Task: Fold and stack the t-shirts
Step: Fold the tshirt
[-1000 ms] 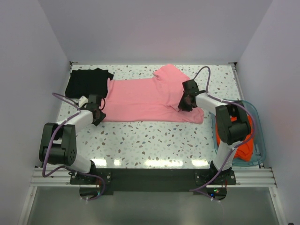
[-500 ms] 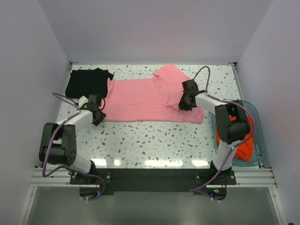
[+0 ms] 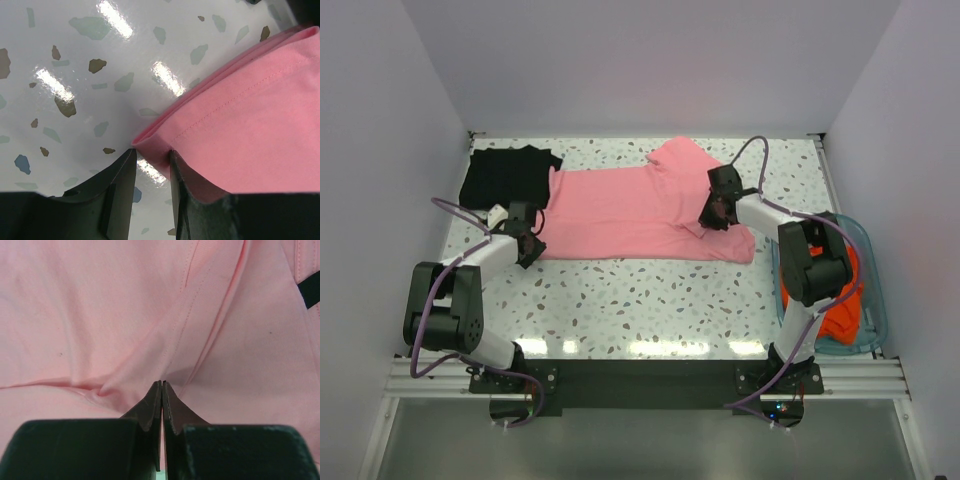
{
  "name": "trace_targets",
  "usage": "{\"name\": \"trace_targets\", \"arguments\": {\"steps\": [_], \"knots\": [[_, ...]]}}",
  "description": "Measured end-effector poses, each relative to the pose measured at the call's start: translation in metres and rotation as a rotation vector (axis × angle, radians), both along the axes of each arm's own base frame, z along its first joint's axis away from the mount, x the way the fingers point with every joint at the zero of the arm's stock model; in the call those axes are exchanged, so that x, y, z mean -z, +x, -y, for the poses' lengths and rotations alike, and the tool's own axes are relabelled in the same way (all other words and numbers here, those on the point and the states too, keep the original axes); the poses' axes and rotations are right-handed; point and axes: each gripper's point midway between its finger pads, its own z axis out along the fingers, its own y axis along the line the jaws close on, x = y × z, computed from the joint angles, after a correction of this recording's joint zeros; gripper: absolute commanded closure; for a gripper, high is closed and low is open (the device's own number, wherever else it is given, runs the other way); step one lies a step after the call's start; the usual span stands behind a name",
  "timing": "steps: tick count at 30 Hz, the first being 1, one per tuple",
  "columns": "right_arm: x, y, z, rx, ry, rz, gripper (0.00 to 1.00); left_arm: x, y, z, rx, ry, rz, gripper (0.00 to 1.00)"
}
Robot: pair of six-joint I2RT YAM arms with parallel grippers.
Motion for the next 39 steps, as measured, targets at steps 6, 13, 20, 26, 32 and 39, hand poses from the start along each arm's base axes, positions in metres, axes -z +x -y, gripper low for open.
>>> {"name": "trace_targets", "arguments": {"steps": [6, 13, 20, 26, 32, 39], "knots": [[-0.006, 0.007, -0.002, -0.001, 0.003, 0.014, 1.0, 0.0, 0.0, 0.0, 0.0, 0.0, 0.0, 0.62], [-0.006, 0.008, -0.002, -0.006, -0.002, 0.015, 0.7, 0.0, 0.0, 0.0, 0.0, 0.001, -0.001, 0.62], [0.004, -0.016, 0.003, -0.005, -0.008, -0.02, 0.58, 0.0, 0.0, 0.0, 0.001, 0.0, -0.001, 0.62], [0.006, -0.02, -0.005, -0.016, -0.002, -0.02, 0.66, 0.001, 0.0, 0.0, 0.001, 0.001, -0.002, 0.62], [0.006, -0.019, -0.008, -0.005, 0.009, -0.018, 0.92, 0.001, 0.0, 0.0, 0.001, 0.0, -0.002, 0.62], [0.009, -0.016, -0.009, -0.001, 0.009, -0.024, 1.0, 0.001, 0.0, 0.0, 0.006, 0.004, -0.004, 0.62]]}}
